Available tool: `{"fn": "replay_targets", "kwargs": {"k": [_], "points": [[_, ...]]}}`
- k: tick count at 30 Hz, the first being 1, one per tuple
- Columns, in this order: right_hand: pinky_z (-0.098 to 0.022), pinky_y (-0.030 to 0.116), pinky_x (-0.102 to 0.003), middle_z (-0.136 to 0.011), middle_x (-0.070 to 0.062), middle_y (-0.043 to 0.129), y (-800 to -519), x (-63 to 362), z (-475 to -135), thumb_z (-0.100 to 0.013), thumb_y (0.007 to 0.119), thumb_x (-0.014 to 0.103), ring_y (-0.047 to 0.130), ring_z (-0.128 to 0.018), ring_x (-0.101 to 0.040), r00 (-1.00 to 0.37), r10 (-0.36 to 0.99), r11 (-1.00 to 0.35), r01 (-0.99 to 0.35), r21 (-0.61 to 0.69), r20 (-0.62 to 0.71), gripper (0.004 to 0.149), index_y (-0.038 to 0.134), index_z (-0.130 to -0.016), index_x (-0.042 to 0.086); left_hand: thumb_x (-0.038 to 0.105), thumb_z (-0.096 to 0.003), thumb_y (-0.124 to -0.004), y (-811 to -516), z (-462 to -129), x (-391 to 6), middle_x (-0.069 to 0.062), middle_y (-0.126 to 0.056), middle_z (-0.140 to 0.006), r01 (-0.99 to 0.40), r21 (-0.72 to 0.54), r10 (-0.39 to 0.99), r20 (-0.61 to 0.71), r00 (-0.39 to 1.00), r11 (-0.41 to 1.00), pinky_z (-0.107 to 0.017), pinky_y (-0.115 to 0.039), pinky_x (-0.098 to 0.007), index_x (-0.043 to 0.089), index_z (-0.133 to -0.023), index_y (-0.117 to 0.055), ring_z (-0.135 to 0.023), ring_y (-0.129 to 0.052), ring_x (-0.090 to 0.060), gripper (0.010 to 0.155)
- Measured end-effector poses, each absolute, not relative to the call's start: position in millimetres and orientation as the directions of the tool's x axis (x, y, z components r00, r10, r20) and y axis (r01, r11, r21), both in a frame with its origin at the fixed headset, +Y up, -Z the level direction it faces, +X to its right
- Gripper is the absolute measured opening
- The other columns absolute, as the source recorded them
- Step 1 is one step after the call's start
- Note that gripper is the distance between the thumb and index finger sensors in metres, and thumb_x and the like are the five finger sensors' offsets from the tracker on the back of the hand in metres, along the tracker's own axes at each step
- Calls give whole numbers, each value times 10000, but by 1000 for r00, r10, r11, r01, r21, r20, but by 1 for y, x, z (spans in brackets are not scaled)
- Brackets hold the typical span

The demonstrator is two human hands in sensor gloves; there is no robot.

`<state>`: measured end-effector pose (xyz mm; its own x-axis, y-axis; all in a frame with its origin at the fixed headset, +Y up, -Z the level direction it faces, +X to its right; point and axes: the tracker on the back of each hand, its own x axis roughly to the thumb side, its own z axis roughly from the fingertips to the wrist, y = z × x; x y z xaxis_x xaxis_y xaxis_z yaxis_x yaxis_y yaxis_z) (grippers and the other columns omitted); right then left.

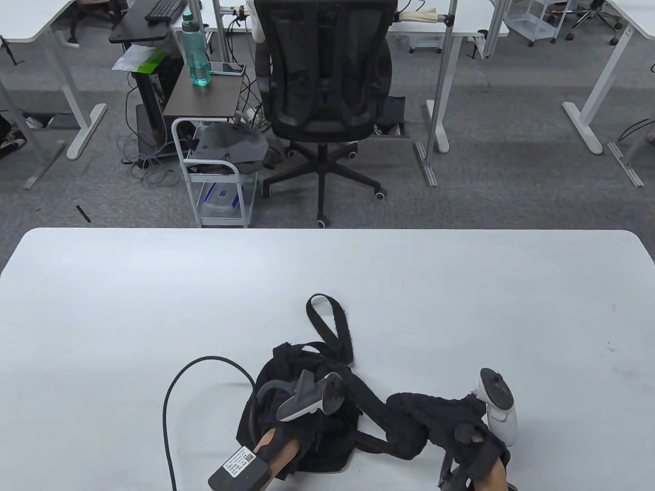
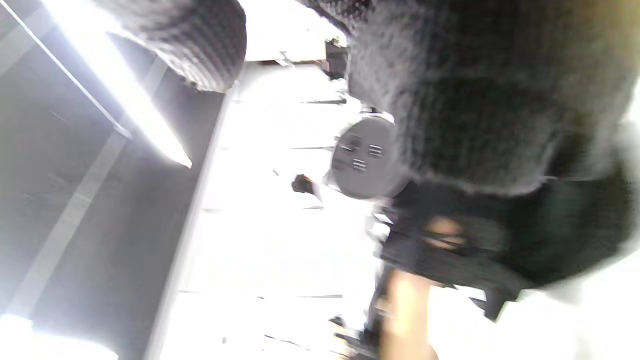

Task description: Pull shoulder strap to tighten

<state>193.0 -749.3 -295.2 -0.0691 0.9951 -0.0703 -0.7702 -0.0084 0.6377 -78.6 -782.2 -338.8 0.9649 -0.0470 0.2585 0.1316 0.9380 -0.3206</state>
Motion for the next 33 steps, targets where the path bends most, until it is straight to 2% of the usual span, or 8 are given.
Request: {"fn": "replay_targets", "kwargs": {"k": [3,9,12,15,17,23,28,33], "points": [[-462,755,-617,-600,-375,986,-754,197,-296,-523,714,488,1023,-278,-404,-297,952,-197,-787,585,-78,831,639,-949,-222,720,-271,-714,-783,-341,-79,89,-719,-852,127,-331,-41,253,966,935,-614,-738,-409,221,-1060,-193,-730,-795,-162,1069],[-509,680,-659,-647,-398,946,-775,196,-304,-524,696,453,1001,-347,-461,-528,828,-346,-746,569,-188,802,622,-942,-227,700,-296,-705,-780,-337,-81,62,-725,-875,103,-310,-12,282,959,945,-623,-734,-425,207,-1063,-208,-746,-797,-188,1038],[-550,612,-683,-736,-411,883,-778,194,-306,-530,683,452,962,-461,-513,-511,838,-328,-753,571,-191,798,573,-967,-207,653,-319,-726,-773,-332,-84,27,-786,-890,53,-264,33,309,951,963,-620,-760,-440,227,-1068,-351,-759,-843,-222,940],[-571,565,-704,-807,-395,839,-773,195,-307,-515,728,444,922,-563,-534,-503,850,-374,-786,493,-156,802,538,-991,-173,615,-331,-741,-759,-324,-86,7,-878,-846,-19,-163,69,310,948,986,-580,-796,-434,229,-1040,-533,-730,-908,-240,833],[-578,540,-718,-853,-366,817,-766,198,-308,-498,750,474,891,-626,-526,-513,853,-434,-799,416,-94,826,528,-1008,-137,608,-334,-744,-748,-319,-86,11,-893,-834,-22,-86,49,334,941,996,-571,-804,-429,242,-1024,-578,-720,-920,-238,799],[-592,350,-785,-1026,-328,591,-757,206,-308,-475,784,511,569,-879,-608,-556,831,-543,-811,220,2,901,390,-1071,-38,555,-345,-778,-723,-308,-94,35,-931,-798,72,122,-108,330,938,990,-555,-822,-413,306,-926,-752,-698,-948,-220,633],[-587,305,-792,-1059,-302,538,-754,203,-308,-471,787,511,442,-922,-641,-588,807,-590,-795,141,57,898,381,-1076,-14,484,-365,-804,-719,-317,-122,47,-934,-804,167,102,-189,270,944,981,-564,-820,-407,343,-869,-822,-708,-950,-211,524],[-584,320,-791,-1049,-307,559,-752,201,-307,-470,790,501,468,-918,-638,-574,815,-579,-807,117,75,883,408,-1071,-21,498,-359,-807,-726,-328,-140,41,-924,-823,102,3,-99,278,956,995,-574,-811,-412,344,-871,-826,-724,-941,-217,535]]}}
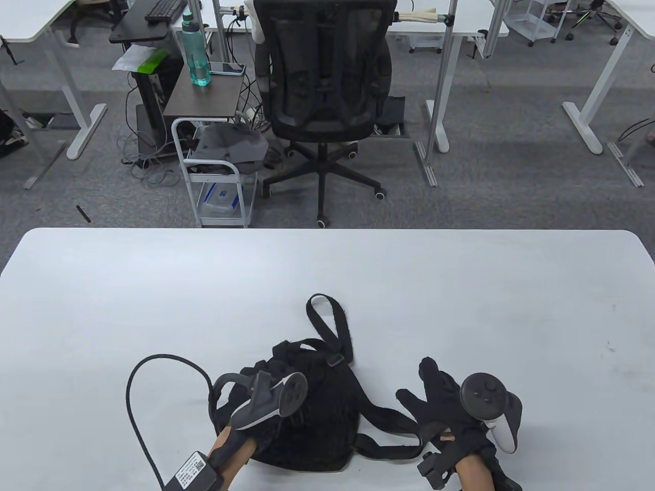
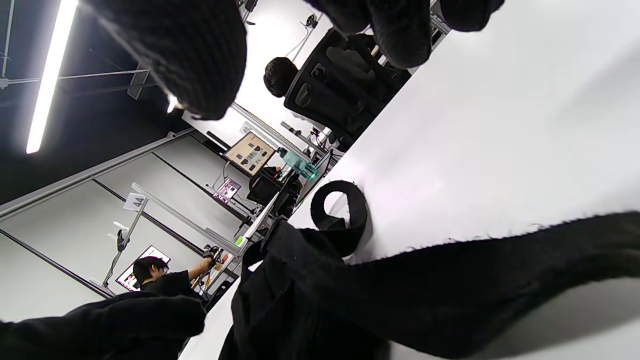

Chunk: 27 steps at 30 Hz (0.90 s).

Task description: Pull shoulder strap to tighten

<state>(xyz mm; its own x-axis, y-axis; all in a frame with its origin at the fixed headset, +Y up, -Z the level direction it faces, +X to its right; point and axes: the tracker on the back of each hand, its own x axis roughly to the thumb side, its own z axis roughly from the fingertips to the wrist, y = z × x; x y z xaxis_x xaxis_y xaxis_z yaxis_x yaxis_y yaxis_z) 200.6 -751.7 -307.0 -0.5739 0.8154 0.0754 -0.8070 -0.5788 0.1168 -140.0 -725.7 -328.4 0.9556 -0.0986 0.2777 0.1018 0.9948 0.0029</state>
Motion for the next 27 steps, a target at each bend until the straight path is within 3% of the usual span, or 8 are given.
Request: {"fn": "replay_targets", "kwargs": {"k": [5,8,11,18,21,24,27], "points": [[-582,325,-790,-1041,-314,570,-753,200,-308,-470,792,496,480,-912,-640,-573,817,-577,-808,122,69,878,419,-1067,-28,499,-346,-821,-743,-329,-129,34,-831,-930,119,-140,-43,456,889,983,-629,-761,-435,361,-911,-781,-823,-865,-225,582],[-582,328,-790,-1037,-320,574,-755,198,-308,-470,792,494,485,-909,-641,-569,819,-573,-808,134,69,876,424,-1066,-32,444,-341,-844,-760,-325,-113,51,-768,-975,275,-172,-138,554,821,946,-663,-729,-435,386,-946,-714,-868,-819,-205,621],[-581,330,-790,-1035,-322,577,-755,196,-308,-470,793,492,489,-909,-641,-573,816,-577,-804,144,72,873,429,-1064,-34,413,-334,-840,-770,-324,-105,73,-807,-936,374,-144,-238,555,797,916,-650,-754,-414,402,-911,-731,-826,-862,-176,588],[-580,330,-790,-1027,-329,588,-758,185,-308,-471,793,479,495,-906,-640,-611,785,-619,-772,144,96,856,449,-1061,-37,437,-307,-807,-759,-329,-114,77,-888,-806,307,-93,-222,500,837,947,-602,-795,-410,357,-826,-780,-728,-929,-167,526],[-581,335,-791,-1019,-329,602,-756,175,-305,-464,803,472,507,-905,-635,-667,729,-682,-727,82,154,846,472,-1056,-34,450,-313,-786,-746,-333,-128,78,-891,-793,243,-85,-181,448,876,966,-602,-796,-414,348,-821,-777,-729,-930,-170,519],[-566,298,-801,-1007,-316,641,-749,160,-299,-456,808,480,536,-910,-616,-712,663,-731,-682,-5,231,819,535,-1044,-21,460,-325,-774,-737,-339,-147,78,-882,-810,125,-104,-77,374,924,987,-607,-792,-423,345,-831,-771,-781,-919,-204,519],[-563,299,-802,-997,-307,664,-741,144,-290,-440,831,465,554,-908,-606,-700,640,-710,-697,-104,317,721,705,-965,-13,467,-336,-773,-733,-348,-167,67,-875,-826,5,-199,44,243,969,980,-609,-786,-433,338,-838,-773,-832,-896,-248,518]]}}
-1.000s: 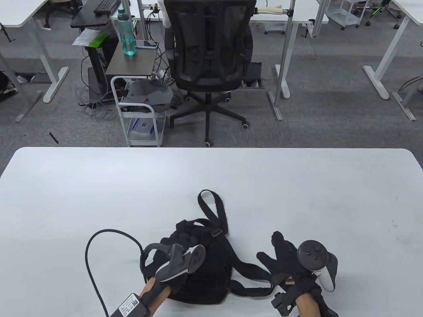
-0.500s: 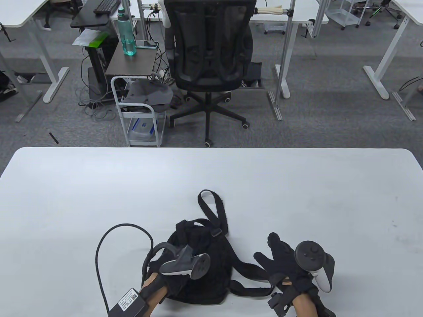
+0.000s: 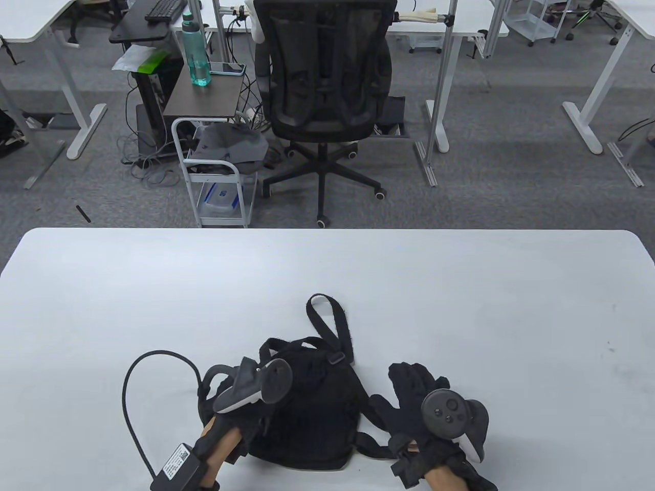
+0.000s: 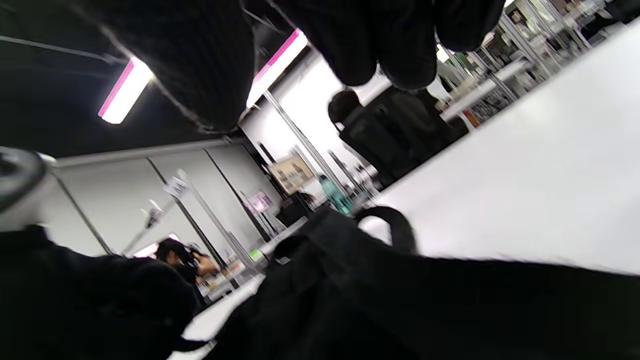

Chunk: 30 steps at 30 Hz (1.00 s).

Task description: Pull shoulder strap to tighten

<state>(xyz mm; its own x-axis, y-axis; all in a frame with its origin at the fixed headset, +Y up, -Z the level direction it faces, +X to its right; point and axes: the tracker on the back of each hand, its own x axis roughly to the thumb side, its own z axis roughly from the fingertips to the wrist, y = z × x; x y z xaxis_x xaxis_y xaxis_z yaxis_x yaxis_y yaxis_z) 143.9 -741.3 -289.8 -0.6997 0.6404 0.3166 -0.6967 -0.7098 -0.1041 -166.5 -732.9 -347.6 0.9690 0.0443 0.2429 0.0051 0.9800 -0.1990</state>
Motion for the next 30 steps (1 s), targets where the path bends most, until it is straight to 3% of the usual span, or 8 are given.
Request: {"fn": "replay_targets", "kwargs": {"k": [3,6,12,15,19,23,30], "points": [[-570,343,-802,-974,-304,712,-731,119,-280,-426,858,443,598,-894,-605,-701,575,-700,-689,-190,422,677,773,-921,-11,448,-336,-782,-736,-357,-187,50,-882,-823,-146,-275,186,124,975,950,-592,-797,-428,320,-835,-783,-821,-905,-265,516],[-582,445,-776,-957,-297,750,-726,79,-274,-424,863,443,652,-872,-596,-750,425,-791,-580,-195,507,663,797,-909,-5,455,-336,-791,-741,-364,-204,36,-916,-784,-278,-351,310,39,950,894,-547,-827,-409,302,-828,-802,-760,-948,-258,515],[-537,688,-658,-804,-240,949,-731,-10,-262,-420,871,426,942,-674,-494,-718,121,-911,-355,-211,686,566,902,-823,30,476,-358,-795,-745,-368,-215,30,-943,-750,-320,-421,350,-7,937,849,-521,-840,-393,284,-835,-808,-712,-975,-251,514],[-534,705,-640,-795,-248,953,-738,-54,-258,-418,866,451,956,-656,-487,-735,34,-947,-241,-213,677,596,898,-825,16,483,-366,-791,-745,-368,-216,28,-939,-753,-323,-446,356,-11,934,835,-529,-834,-395,280,-837,-807,-718,-968,-252,513],[-518,730,-628,-762,-273,967,-747,-88,-265,-422,825,536,982,-621,-482,-817,-96,-968,-57,-245,568,688,897,-817,-23,490,-372,-789,-746,-367,-222,24,-953,-734,-344,-483,371,-43,928,805,-520,-841,-397,271,-827,-821,-701,-980,-253,507],[-485,762,-621,-701,-288,999,-760,-102,-271,-424,805,555,1018,-555,-478,-833,-160,-954,-7,-299,530,706,921,-776,-46,503,-375,-786,-751,-369,-226,27,-972,-700,-349,-516,363,-78,928,782,-499,-857,-394,255,-815,-832,-672,-1001,-244,507],[-439,814,-591,-597,-254,1064,-764,-104,-278,-432,781,572,1073,-453,-437,-837,-147,-940,-48,-339,526,670,984,-675,-18,502,-398,-763,-760,-370,-227,13,-974,-700,-363,-567,361,-122,925,739,-492,-863,-405,229,-816,-832,-669,-1006,-257,504]]}}
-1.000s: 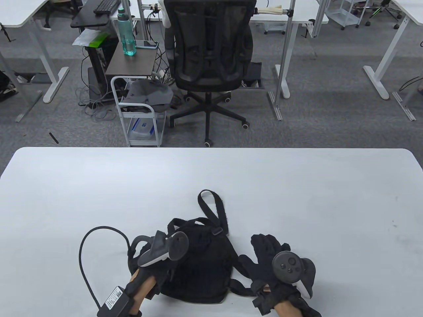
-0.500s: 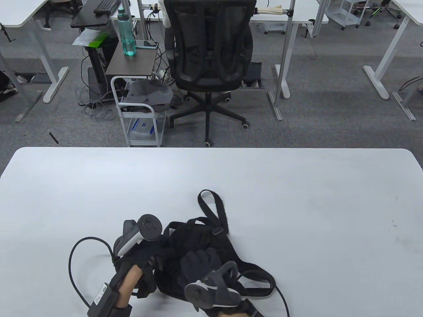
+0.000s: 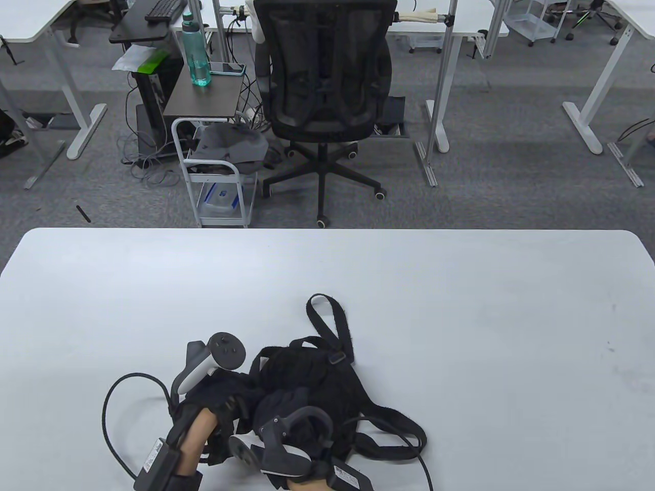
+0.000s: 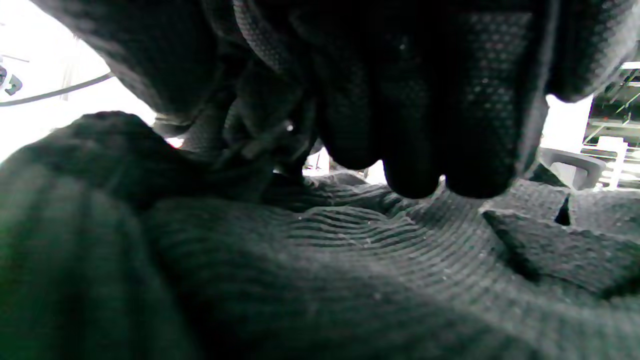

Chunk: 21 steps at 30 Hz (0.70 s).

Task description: Pull shoulder strap to tighten

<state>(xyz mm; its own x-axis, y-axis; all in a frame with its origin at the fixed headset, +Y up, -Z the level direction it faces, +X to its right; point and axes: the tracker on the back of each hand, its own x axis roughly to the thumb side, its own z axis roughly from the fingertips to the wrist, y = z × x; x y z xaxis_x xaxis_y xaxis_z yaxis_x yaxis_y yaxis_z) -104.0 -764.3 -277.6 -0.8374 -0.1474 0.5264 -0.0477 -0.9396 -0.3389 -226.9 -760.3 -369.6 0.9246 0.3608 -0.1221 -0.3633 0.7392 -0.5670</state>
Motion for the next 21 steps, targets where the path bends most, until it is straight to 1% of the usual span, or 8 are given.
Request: {"fn": "replay_targets", "kwargs": {"k": [4,6,8,10,12,17,19,21], "points": [[-437,830,-567,-559,-217,1087,-764,-97,-283,-452,778,515,1091,-421,-401,-837,-88,-941,-108,-321,540,575,1004,-636,20,502,-404,-756,-764,-371,-229,12,-976,-687,-386,-584,384,-134,913,714,-473,-866,-394,220,-813,-831,-649,-1010,-257,503],[-433,829,-569,-560,-221,1085,-764,-90,-287,-461,770,482,1090,-419,-404,-837,18,-943,-196,-270,546,552,1005,-638,14,509,-404,-755,-765,-372,-231,13,-969,-684,-408,-584,408,-141,902,701,-429,-866,-353,222,-815,-825,-638,-1003,-253,505],[-434,824,-576,-561,-232,1083,-765,-86,-290,-467,765,456,1086,-420,-414,-837,73,-941,-238,-240,543,540,1004,-637,2,513,-403,-757,-767,-373,-231,14,-974,-665,-443,-584,444,-154,883,680,-424,-868,-352,218,-809,-827,-617,-1008,-250,507],[-439,819,-580,-566,-241,1080,-767,-84,-291,-467,758,437,1081,-427,-420,-837,95,-943,-250,-222,539,539,1002,-637,-12,510,-404,-761,-770,-374,-233,11,-978,-655,-480,-586,473,-180,863,653,-420,-871,-356,210,-805,-831,-605,-1012,-253,506],[-445,810,-588,-576,-252,1073,-768,-83,-292,-466,761,422,1073,-437,-432,-834,111,-944,-259,-205,541,536,997,-646,-24,514,-402,-760,-772,-375,-234,13,-982,-645,-477,-591,475,-173,863,651,-416,-875,-356,209,-801,-835,-595,-1018,-248,508],[-463,807,-581,-595,-243,1067,-768,-83,-290,-455,785,418,1070,-456,-421,-836,101,-940,-257,-223,539,525,988,-660,-20,496,-400,-763,-772,-377,-236,18,-989,-624,-495,-594,503,-169,847,634,-409,-879,-356,201,-795,-838,-575,-1025,-239,499],[-470,803,-584,-617,-237,1057,-768,-82,-290,-446,807,434,1066,-474,-417,-837,117,-936,-273,-222,534,533,972,-679,-16,491,-392,-765,-773,-378,-240,24,-1003,-583,-519,-590,529,-175,830,619,-368,-887,-340,193,-776,-853,-522,-1039,-227,493],[-469,787,-612,-625,-258,1045,-769,-84,-288,-431,845,421,1055,-478,-437,-834,140,-937,-286,-200,534,540,960,-688,-40,490,-387,-768,-774,-378,-242,27,-1015,-561,-539,-594,557,-177,812,598,-352,-893,-336,192,-759,-871,-498,-1049,-226,488]]}}
